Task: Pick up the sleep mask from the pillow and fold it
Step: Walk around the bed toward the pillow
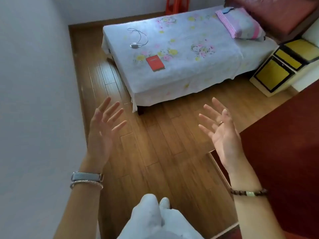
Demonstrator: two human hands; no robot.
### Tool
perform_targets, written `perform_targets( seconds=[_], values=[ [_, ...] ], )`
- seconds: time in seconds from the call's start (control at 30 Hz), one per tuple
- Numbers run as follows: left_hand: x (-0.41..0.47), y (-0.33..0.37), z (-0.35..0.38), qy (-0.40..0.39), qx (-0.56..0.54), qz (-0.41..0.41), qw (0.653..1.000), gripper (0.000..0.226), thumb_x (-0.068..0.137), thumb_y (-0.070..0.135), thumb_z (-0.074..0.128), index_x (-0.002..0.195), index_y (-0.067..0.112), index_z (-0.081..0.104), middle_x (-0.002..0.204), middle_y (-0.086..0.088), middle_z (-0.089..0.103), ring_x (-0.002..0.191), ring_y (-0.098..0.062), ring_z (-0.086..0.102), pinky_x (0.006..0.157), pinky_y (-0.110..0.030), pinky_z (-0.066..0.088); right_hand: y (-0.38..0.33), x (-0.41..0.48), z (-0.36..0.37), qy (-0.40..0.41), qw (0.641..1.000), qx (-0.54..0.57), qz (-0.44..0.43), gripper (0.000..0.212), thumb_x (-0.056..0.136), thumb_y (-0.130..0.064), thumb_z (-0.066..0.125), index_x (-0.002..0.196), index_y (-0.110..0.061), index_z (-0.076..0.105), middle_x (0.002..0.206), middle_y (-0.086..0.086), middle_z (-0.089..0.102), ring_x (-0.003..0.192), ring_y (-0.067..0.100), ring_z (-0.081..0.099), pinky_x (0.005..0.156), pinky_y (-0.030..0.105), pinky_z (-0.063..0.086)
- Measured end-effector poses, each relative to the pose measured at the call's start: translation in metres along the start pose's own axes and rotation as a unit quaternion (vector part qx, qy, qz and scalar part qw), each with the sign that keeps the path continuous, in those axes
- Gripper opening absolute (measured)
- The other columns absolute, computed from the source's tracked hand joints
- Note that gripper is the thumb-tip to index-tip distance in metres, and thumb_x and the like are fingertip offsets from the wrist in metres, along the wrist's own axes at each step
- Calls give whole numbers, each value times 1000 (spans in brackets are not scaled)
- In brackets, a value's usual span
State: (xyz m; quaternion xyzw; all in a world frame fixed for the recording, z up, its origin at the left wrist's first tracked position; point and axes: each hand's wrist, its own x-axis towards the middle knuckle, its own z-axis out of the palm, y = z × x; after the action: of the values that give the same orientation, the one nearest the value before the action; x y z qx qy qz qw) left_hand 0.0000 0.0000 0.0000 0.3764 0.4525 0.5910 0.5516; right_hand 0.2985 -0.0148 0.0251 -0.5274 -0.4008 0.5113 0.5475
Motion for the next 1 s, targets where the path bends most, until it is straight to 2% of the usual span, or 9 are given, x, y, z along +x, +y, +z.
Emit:
perform_targets(
  seconds=[0.1,0.2,0.23,0.33,0.43,0.7,1.0],
  values=[
    [0,7,-11,28,11,8,1000,66,92,46,25,151,15,31,145,-10,48,133,-29,49,108,-61,38,3,12,13,-30,999,-15,15,49,93,-52,39,138,-36,52,140,-3,59,123,17,62,108,52,44],
    [0,13,-24,57,24,13,998,82,84,63,48,150,15,33,144,-9,49,133,-29,50,105,-55,43,5,25,35,-68,997,-31,30,46,93,-51,39,135,-38,53,139,-4,59,121,16,63,108,51,44],
    [1,15,-29,65,20,17,998,83,83,63,49,150,16,33,144,-9,49,134,-29,49,106,-55,43,7,30,42,-79,996,-35,30,44,93,-51,38,133,-40,54,139,-4,59,121,15,63,109,50,44],
    [13,16,-51,90,18,30,995,67,92,47,27,151,16,32,149,-12,46,135,-29,49,109,-59,39,11,46,67,-109,993,-40,30,39,95,-49,36,130,-43,53,140,-3,58,121,16,62,109,50,44],
    [30,19,-71,104,20,29,994,64,94,45,21,152,18,31,152,-12,44,136,-29,48,109,-58,39,15,66,92,-133,990,-38,38,41,100,-47,30,135,-38,49,143,-1,55,124,18,60,111,52,41],
    [109,41,-118,116,28,33,992,72,87,52,31,152,20,31,151,-9,44,136,-26,48,108,-55,39,21,140,169,-148,988,-20,45,51,98,-48,32,143,-29,46,141,0,57,125,19,60,110,52,42],
    [224,71,-176,109,35,34,993,64,92,49,28,150,22,34,150,-6,47,134,-24,50,109,-55,39,17,238,253,-136,990,9,31,46,94,-51,36,135,-37,54,137,-2,62,120,17,64,107,49,45]
  ],
)
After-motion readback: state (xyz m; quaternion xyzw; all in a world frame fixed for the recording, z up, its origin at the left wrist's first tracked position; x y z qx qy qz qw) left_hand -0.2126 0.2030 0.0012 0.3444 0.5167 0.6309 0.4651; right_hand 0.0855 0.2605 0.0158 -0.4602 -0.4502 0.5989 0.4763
